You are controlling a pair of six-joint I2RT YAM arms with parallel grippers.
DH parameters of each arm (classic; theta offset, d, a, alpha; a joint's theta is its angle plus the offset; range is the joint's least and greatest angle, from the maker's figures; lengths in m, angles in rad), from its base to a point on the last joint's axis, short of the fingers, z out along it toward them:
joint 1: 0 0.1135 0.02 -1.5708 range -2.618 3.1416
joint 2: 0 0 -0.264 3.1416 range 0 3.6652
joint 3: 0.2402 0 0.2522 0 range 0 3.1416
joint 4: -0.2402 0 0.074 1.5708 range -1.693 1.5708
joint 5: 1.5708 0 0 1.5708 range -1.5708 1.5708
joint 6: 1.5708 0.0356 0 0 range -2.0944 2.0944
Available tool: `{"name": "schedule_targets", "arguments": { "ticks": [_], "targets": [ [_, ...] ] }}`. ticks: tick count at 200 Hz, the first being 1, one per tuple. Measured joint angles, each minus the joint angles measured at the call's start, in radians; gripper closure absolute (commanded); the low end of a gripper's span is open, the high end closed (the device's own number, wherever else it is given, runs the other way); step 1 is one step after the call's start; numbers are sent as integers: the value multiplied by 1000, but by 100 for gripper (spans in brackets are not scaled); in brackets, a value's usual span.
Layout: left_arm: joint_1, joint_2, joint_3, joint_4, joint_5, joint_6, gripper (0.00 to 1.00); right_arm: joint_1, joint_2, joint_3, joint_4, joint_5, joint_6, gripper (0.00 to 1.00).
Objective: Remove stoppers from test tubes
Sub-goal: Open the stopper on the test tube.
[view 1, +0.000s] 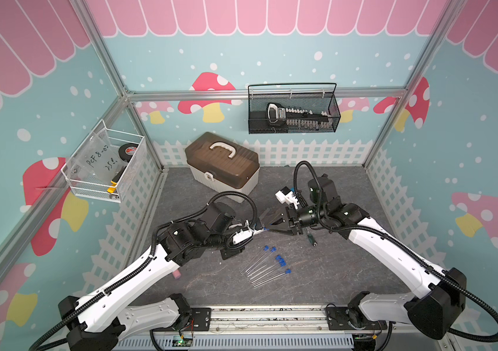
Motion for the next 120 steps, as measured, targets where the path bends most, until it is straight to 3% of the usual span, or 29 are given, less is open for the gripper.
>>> {"name": "schedule_targets", "arguments": {
  "ticks": [45,120],
  "targets": [
    [-2,-10,-2,-2,-11,10,100,2,9,22,1,-9,1,82],
    [-12,-13,-9,-6,-23,20,100,13,28,28,-2,-11,0,78]
  ]
}}
